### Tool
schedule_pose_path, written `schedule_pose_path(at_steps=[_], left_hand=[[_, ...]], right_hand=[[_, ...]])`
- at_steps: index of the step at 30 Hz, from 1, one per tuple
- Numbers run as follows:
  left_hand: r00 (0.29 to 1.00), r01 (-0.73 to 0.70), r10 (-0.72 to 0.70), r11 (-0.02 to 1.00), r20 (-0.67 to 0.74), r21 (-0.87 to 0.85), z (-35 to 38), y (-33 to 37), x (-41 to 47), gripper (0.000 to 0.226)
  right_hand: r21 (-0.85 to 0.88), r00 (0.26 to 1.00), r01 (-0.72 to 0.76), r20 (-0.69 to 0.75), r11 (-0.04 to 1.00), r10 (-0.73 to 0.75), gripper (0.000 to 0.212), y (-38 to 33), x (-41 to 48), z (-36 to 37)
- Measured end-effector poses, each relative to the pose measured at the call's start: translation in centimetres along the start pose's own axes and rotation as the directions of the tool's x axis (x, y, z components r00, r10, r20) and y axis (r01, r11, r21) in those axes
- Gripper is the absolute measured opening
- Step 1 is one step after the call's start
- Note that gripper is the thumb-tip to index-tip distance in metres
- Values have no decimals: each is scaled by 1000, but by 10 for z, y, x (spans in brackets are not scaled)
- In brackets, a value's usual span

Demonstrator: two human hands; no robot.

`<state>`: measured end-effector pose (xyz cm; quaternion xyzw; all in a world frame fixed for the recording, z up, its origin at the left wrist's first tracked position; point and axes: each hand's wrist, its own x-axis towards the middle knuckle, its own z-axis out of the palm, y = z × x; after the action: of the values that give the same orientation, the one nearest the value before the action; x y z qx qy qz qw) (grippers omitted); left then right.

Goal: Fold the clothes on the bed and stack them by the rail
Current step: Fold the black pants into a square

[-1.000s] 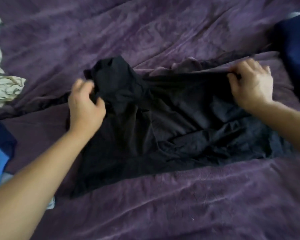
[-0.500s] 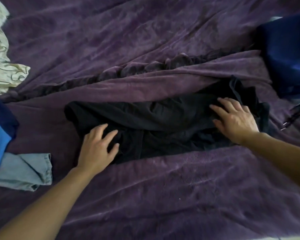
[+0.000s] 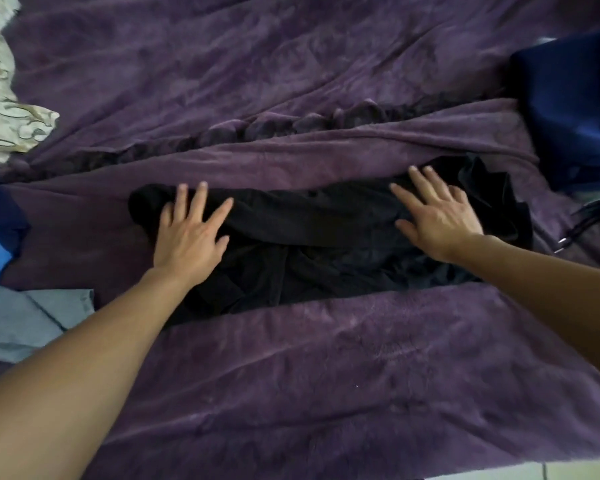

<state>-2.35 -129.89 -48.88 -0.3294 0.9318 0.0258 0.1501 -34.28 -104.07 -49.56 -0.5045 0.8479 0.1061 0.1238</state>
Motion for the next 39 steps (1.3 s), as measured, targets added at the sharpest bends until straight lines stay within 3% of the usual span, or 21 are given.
schedule_pose_path(at_steps=[3,6,9,12,14,17,19,21,23,26,30,32,34,37,38,39], left_hand=[[975,100,-103,995,196,24,27,-7,-7,77],[962,101,-115,992,249,68,27,-9,-8,80],[971,126,-134,991,198,52,8,14,-3,76],[998,-61,61,998,7,2,-9,58,1,69],[971,-231,229,973,-64,-26,-11,99,8,65],[933,-360,361,931,3,-66,0,163,24,61],[919,-365,374,927,123,-92,14,192,32,60],[907,-346,359,933,222,-94,24,203,37,59],[920,-323,347,934,179,-150,23,199,34,56],[975,-211,222,928,-1,-307,4,170,25,46],[995,33,-70,913,-76,-407,-16,108,13,37],[976,135,-194,893,-96,-429,-23,79,6,34],[947,221,-299,869,-114,-443,-27,56,-2,31],[924,280,-359,867,-128,-413,-28,36,-13,31],[926,263,-346,878,-149,-399,-27,36,-15,31],[930,231,-319,895,-184,-382,-26,39,-17,32]], right_hand=[[-67,941,-283,176,957,290,69,48,-5,19],[-164,867,-400,253,902,430,67,106,-28,27],[-42,803,-556,233,830,549,62,127,-46,25],[194,758,-650,91,735,646,52,127,-57,19],[332,732,-644,2,690,682,53,118,-56,15],[464,652,-677,19,571,758,69,101,-42,20],[496,583,-736,118,461,804,75,95,-31,30],[554,538,-763,258,334,803,68,96,-25,30],[650,567,-706,280,281,775,49,97,-28,15],[693,681,-540,26,478,732,35,73,-39,-29],[684,871,-242,-160,688,465,34,-22,-44,-74],[631,948,-151,-126,761,293,33,-78,-35,-71],[600,993,-102,11,793,120,37,-126,-26,-60],[569,962,-69,256,820,-96,49,-160,-23,-28],[558,968,-37,226,829,-109,49,-156,-27,-19],[535,991,23,98,844,-89,47,-149,-32,-10]])
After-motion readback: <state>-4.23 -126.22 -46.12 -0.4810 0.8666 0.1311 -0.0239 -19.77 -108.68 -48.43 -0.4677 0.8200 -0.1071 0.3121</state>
